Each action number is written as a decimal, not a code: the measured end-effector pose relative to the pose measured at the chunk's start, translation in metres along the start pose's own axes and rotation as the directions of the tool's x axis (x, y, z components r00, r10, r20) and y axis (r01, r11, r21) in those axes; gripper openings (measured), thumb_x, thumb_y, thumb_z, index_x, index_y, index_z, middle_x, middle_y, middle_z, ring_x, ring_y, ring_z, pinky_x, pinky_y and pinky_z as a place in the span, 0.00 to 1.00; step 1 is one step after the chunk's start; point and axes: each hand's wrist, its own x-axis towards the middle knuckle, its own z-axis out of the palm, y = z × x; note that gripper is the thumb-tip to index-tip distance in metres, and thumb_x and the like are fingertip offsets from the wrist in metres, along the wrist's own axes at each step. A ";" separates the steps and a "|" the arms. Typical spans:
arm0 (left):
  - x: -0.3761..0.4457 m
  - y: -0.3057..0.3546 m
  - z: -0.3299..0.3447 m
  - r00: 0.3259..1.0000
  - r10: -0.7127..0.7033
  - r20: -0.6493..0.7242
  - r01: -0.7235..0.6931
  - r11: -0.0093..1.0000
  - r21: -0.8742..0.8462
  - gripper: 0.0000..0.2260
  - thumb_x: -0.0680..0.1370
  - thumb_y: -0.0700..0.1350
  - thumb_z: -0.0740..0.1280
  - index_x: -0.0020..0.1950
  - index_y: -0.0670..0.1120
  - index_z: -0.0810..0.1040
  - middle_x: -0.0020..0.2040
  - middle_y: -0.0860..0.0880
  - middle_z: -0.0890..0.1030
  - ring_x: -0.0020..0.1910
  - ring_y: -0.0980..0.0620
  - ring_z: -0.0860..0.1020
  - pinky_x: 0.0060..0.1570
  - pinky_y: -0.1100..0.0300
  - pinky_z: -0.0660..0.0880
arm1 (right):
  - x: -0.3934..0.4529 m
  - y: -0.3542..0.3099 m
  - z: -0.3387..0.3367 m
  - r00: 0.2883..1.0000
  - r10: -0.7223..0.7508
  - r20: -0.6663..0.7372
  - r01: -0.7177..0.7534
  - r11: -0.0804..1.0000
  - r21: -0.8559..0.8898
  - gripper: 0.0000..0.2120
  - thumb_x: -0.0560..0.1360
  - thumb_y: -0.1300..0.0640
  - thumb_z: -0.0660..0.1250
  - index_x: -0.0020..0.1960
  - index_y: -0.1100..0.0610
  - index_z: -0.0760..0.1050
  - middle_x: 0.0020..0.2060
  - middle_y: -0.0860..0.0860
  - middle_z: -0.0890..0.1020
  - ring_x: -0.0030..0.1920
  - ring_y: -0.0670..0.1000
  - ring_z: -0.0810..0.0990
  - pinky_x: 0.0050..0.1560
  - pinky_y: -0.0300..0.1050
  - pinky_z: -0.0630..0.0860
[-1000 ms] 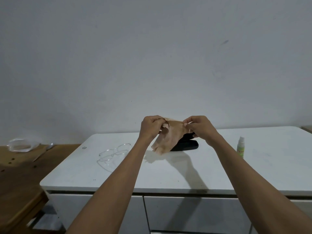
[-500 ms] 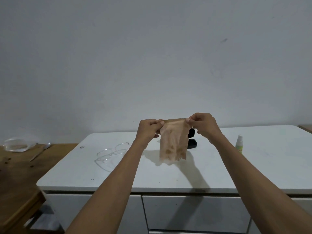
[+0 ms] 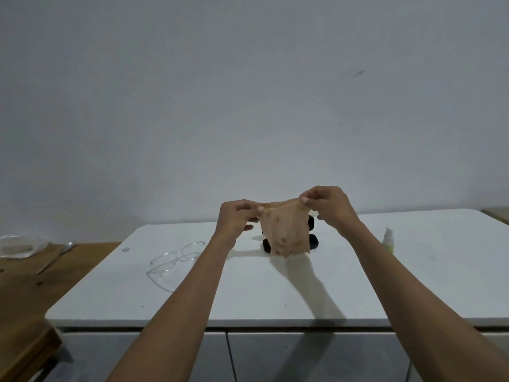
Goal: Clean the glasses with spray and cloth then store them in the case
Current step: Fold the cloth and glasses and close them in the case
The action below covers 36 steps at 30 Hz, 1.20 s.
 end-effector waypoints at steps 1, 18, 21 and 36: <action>-0.001 0.000 -0.002 1.000 0.012 0.019 -0.012 1.000 0.019 0.06 0.73 0.42 0.76 0.48 0.42 0.86 0.41 0.50 0.86 0.39 0.52 0.83 0.47 0.53 0.79 | -0.001 -0.001 -0.001 1.000 -0.005 0.008 0.005 1.000 -0.002 0.04 0.77 0.58 0.71 0.46 0.53 0.85 0.42 0.47 0.85 0.43 0.47 0.80 0.44 0.42 0.74; -0.056 -0.033 -0.003 0.859 -0.402 0.317 0.167 0.805 0.569 0.33 0.78 0.66 0.63 0.39 0.37 0.86 0.44 0.45 0.88 0.47 0.49 0.86 0.44 0.61 0.80 | -0.051 0.036 0.003 0.818 0.416 0.398 -0.231 0.870 -0.435 0.07 0.79 0.58 0.69 0.47 0.58 0.84 0.44 0.55 0.89 0.33 0.48 0.84 0.32 0.37 0.74; -0.043 -0.050 0.002 0.953 -0.254 0.167 0.124 0.826 0.550 0.22 0.79 0.58 0.69 0.42 0.39 0.86 0.43 0.46 0.88 0.39 0.50 0.81 0.41 0.60 0.79 | -0.044 0.048 0.015 0.905 0.353 0.239 -0.244 0.888 -0.390 0.04 0.77 0.60 0.71 0.44 0.57 0.83 0.40 0.54 0.87 0.34 0.50 0.81 0.30 0.39 0.74; 0.000 -0.098 0.034 0.986 -0.126 -0.113 0.169 0.730 0.663 0.06 0.72 0.43 0.75 0.36 0.49 0.83 0.38 0.51 0.84 0.40 0.48 0.83 0.39 0.58 0.78 | -0.028 0.081 0.060 0.967 0.254 -0.004 -0.196 0.738 -0.645 0.12 0.72 0.61 0.64 0.49 0.52 0.84 0.45 0.51 0.84 0.41 0.55 0.79 0.39 0.43 0.72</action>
